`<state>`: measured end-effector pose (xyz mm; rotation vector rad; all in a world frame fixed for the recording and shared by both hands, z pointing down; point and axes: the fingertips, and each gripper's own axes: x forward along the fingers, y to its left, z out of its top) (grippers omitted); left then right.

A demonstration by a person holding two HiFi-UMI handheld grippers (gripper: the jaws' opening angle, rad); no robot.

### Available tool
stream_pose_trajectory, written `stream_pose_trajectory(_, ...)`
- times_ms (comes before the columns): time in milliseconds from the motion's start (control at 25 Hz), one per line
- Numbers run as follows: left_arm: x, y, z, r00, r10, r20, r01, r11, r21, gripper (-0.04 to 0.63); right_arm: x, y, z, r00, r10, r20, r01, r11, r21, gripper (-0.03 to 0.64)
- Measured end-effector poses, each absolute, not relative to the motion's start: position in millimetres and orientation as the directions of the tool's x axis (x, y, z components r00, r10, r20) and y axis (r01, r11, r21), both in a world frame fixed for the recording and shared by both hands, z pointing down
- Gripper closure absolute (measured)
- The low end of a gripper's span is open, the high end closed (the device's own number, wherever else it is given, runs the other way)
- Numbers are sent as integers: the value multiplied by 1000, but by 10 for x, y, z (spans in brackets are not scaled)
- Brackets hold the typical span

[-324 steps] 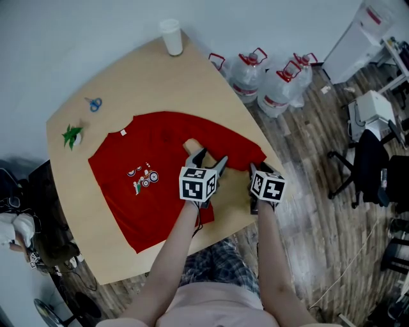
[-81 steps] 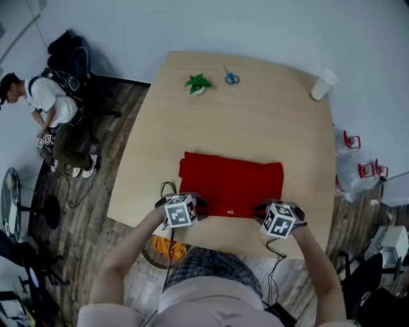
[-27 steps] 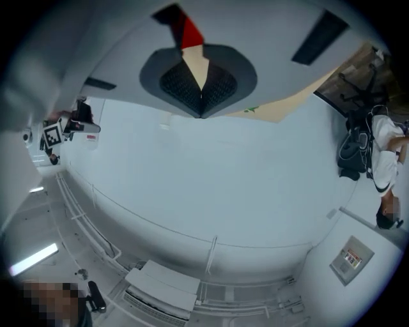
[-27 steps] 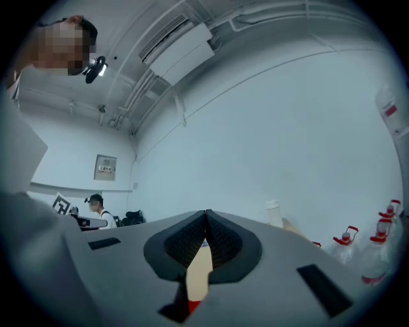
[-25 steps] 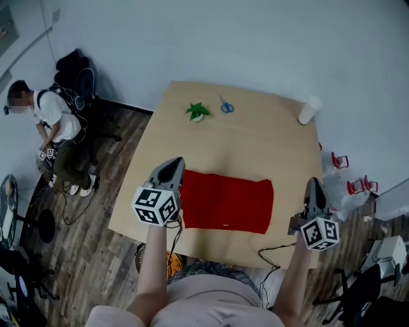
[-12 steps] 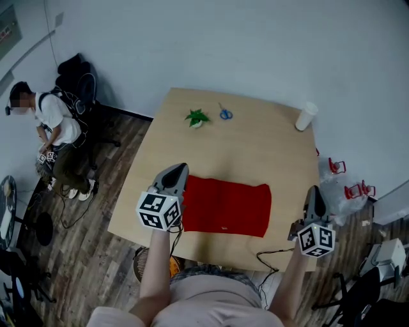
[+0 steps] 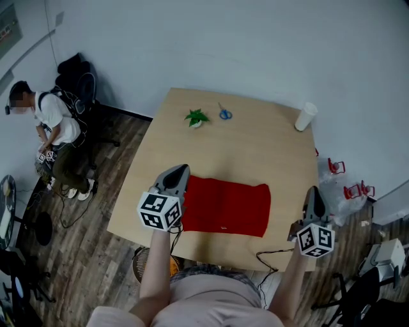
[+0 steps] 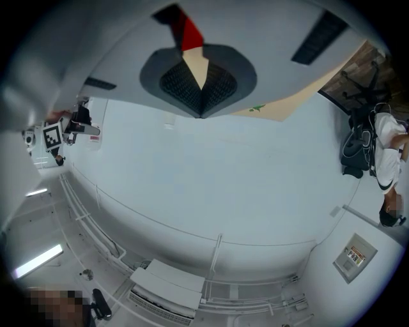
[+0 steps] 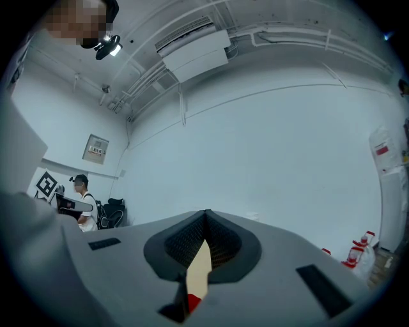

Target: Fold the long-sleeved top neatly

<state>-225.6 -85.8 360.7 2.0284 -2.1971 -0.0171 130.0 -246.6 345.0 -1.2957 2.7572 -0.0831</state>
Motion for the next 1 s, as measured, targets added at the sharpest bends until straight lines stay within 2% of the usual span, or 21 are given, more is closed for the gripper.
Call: stream_pose_trajectory(1000,-2246,-866,3713,-70,-989,130,-989,86,123,594,1224,-2437,3579,-661,-750,-14,-747,660,-87,611)
